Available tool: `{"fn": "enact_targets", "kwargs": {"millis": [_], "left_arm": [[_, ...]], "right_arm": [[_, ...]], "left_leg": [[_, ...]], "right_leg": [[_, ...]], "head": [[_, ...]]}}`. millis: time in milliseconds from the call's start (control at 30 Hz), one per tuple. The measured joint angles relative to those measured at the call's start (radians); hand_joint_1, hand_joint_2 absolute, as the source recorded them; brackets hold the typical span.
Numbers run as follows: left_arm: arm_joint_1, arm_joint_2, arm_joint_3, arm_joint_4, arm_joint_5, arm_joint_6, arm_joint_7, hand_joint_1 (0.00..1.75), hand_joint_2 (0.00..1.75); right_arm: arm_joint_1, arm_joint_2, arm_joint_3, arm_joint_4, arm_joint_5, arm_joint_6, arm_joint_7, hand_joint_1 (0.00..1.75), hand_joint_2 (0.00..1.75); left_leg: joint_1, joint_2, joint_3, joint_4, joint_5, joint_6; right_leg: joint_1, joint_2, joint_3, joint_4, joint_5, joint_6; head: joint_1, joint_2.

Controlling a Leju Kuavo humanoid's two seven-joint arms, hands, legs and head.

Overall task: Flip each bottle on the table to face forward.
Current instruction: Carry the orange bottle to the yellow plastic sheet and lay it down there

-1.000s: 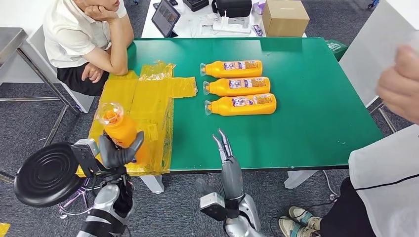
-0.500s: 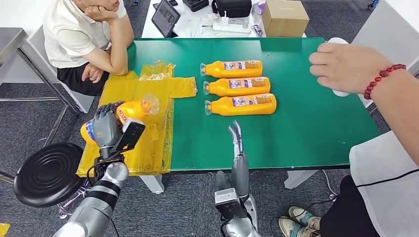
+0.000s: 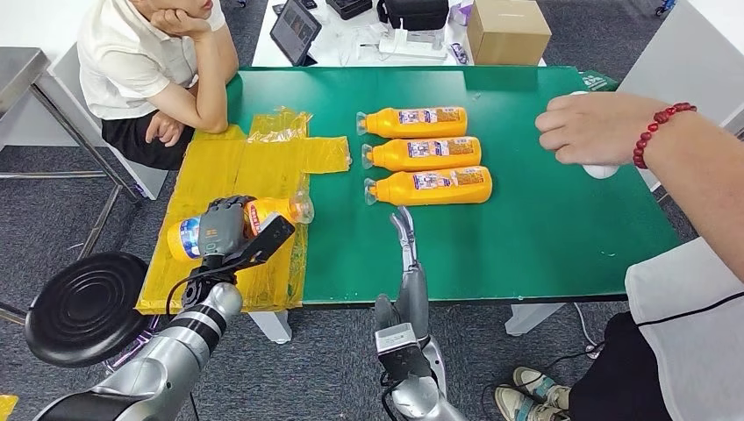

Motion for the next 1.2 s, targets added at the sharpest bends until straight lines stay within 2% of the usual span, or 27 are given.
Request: {"fn": "enact_targets", "kwargs": {"millis": [33, 200, 333, 467, 733, 900, 1033, 1100, 1200], "left_arm": [[-0.006, 0.001, -0.008, 0.008, -0.009, -0.024, 0.019, 0.00, 1.75], [-0.026, 0.004, -0.023, 0.031, 0.000, -0.154, 0.086, 0.00, 1.75], [-0.042, 0.005, -0.023, 0.042, 0.010, -0.202, 0.097, 0.00, 1.75], [-0.049, 0.005, -0.023, 0.049, 0.014, -0.225, 0.098, 0.00, 1.75], [-0.084, 0.009, -0.023, 0.054, 0.046, -0.432, 0.075, 0.00, 1.75], [-0.086, 0.010, -0.021, 0.054, 0.071, -0.461, 0.037, 0.00, 1.75], [-0.083, 0.010, -0.017, 0.053, 0.096, -0.451, 0.006, 0.00, 0.00], [-0.072, 0.007, -0.005, 0.049, 0.137, -0.416, -0.042, 0.00, 0.00], [-0.036, -0.006, 0.029, 0.022, 0.228, -0.315, -0.146, 0.00, 0.00]], "right_arm": [[0.000, 0.000, 0.000, 0.001, -0.005, 0.003, 0.000, 0.00, 0.00], [0.001, 0.002, -0.004, 0.001, -0.031, 0.020, 0.000, 0.00, 0.00], [0.001, 0.004, -0.010, 0.001, -0.034, 0.020, 0.000, 0.00, 0.00], [0.001, 0.005, -0.012, 0.001, -0.031, 0.019, 0.000, 0.00, 0.00], [0.013, 0.032, -0.087, -0.009, 0.074, -0.006, 0.000, 0.00, 0.00], [0.020, 0.043, -0.129, -0.013, 0.083, -0.010, 0.000, 0.00, 0.00], [0.025, 0.048, -0.146, -0.015, 0.086, -0.010, 0.000, 0.00, 0.00], [0.032, 0.050, -0.156, -0.020, 0.096, -0.010, 0.000, 0.00, 0.00], [0.052, 0.056, -0.180, -0.038, 0.120, -0.010, 0.000, 0.00, 0.00]], "left_leg": [[0.000, 0.000, 0.000, 0.000, 0.000, 0.000], [0.000, 0.000, 0.001, 0.000, 0.000, 0.000], [0.000, 0.000, 0.001, 0.000, 0.000, 0.000], [0.000, 0.000, 0.001, 0.000, 0.000, 0.000], [0.000, -0.005, 0.006, 0.000, 0.000, 0.000], [0.000, -0.006, 0.008, 0.000, 0.000, 0.000], [0.000, -0.006, 0.011, 0.000, 0.000, 0.000], [0.000, -0.006, 0.011, 0.000, 0.000, 0.000], [0.000, -0.006, 0.011, 0.000, 0.000, 0.000]], "right_leg": [[0.000, 0.000, 0.000, 0.000, 0.000, 0.000], [0.000, 0.000, 0.000, 0.000, 0.000, 0.000], [0.000, 0.000, 0.001, 0.000, 0.000, 0.000], [0.000, 0.000, 0.001, 0.000, 0.000, 0.000], [0.000, -0.004, 0.008, 0.000, -0.001, 0.000], [0.000, -0.005, 0.010, 0.000, -0.001, 0.000], [0.000, -0.005, 0.012, 0.000, -0.001, 0.000], [0.000, -0.005, 0.012, 0.000, -0.001, 0.000], [0.000, -0.005, 0.012, 0.000, -0.001, 0.000]], "head": [[0.000, 0.000], [0.000, 0.000], [0.000, 0.000], [0.000, 0.000], [0.000, 0.000], [0.000, 0.000], [0.000, 0.000], [0.000, 0.000], [0.000, 0.000]]}}
